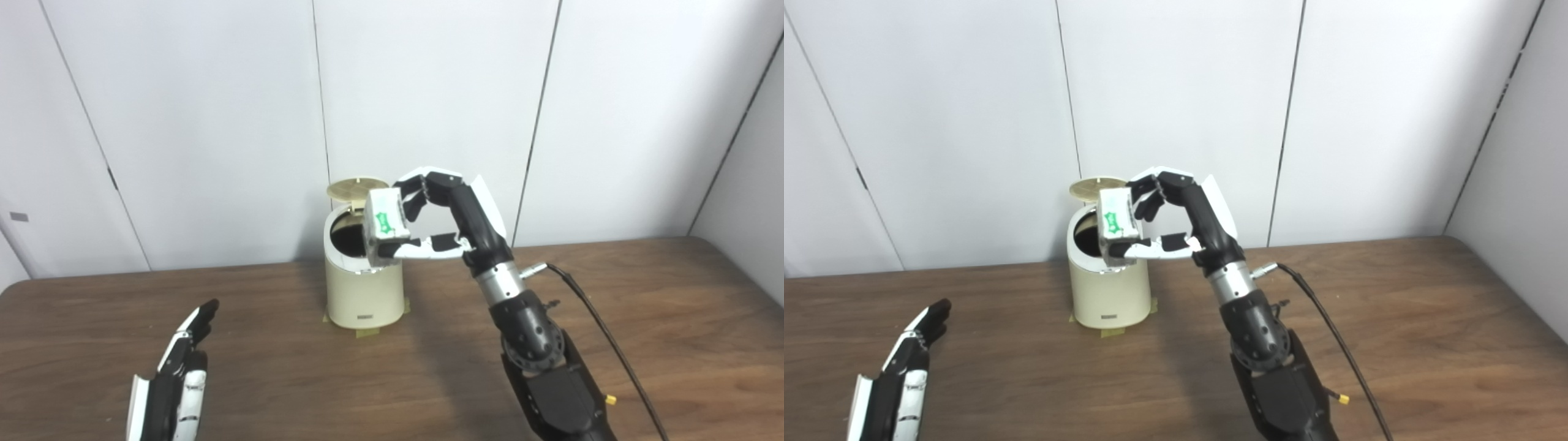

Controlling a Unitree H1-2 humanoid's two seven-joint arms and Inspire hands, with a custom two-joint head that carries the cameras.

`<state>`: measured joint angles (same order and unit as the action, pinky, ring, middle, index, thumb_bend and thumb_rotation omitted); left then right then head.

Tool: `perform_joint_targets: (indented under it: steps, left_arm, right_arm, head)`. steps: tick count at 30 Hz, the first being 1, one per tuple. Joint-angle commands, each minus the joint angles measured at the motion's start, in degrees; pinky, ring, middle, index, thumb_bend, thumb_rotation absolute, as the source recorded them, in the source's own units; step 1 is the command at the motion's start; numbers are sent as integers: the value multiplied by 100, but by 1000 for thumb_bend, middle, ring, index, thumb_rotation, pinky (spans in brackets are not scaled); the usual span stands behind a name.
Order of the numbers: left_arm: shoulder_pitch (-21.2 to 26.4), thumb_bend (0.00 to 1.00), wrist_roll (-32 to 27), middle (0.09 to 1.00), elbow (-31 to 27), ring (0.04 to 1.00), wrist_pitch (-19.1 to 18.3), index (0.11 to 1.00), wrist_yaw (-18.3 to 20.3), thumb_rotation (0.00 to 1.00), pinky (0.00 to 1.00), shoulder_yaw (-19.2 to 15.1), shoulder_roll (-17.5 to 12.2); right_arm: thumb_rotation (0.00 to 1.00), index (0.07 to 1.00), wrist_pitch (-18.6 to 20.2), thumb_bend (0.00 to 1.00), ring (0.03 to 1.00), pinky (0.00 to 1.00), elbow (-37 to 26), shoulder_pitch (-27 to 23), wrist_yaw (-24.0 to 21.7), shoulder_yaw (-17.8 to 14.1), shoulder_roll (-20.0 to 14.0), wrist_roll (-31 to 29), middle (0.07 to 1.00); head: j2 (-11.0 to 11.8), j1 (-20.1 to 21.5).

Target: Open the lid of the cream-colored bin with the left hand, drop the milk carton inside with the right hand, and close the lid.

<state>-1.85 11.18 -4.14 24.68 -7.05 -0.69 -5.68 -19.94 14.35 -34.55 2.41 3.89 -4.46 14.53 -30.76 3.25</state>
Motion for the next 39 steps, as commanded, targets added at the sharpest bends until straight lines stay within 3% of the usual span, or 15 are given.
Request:
perform_joint_targets:
  steps: [1, 4, 11, 15, 21, 25, 39]
  left_arm:
    - [-152, 378, 356, 882, 465, 892, 222, 861, -212, 1000, 863, 155, 104]
    - [-171, 402, 506, 869, 458, 877, 222, 848, -394, 1000, 843, 207, 106]
    - [-188, 394, 575, 865, 438, 874, 220, 844, -531, 993, 846, 281, 96]
    - [-207, 374, 656, 861, 414, 870, 210, 831, -592, 989, 835, 280, 126]
    - [-246, 378, 738, 861, 372, 871, 154, 839, -564, 968, 835, 290, 156]
    - [-271, 390, 759, 857, 342, 870, 117, 836, -559, 956, 832, 297, 181]
    - [-350, 370, 887, 861, 215, 873, 101, 833, -574, 901, 820, 309, 227]
  right_arm:
    - [0, 492, -434, 517, 425, 359, 22, -499, 162, -10, 30, -5, 496]
    - [0, 488, -658, 517, 425, 357, 400, -657, 207, 13, 23, -13, 499]
    - [0, 482, -699, 516, 421, 363, 1090, -953, 472, 256, 9, -273, 502]
    - [0, 487, -699, 514, 393, 284, 1376, -1113, 853, 461, -26, -194, 510]
    - [0, 485, -699, 515, 392, 274, 1694, -1303, 1284, 760, -112, -244, 512]
    - [0, 471, -699, 518, 438, 218, 1827, -1389, 1433, 896, -147, -367, 497]
    - [0, 471, -699, 516, 399, 334, 2176, -1585, 1821, 1285, -199, -461, 512]
  head:
    - [-13, -9]
    - [-8, -21]
    - [20, -76]
    - [24, -110]
    - [42, -194]
    - [42, -259]
    - [2, -338]
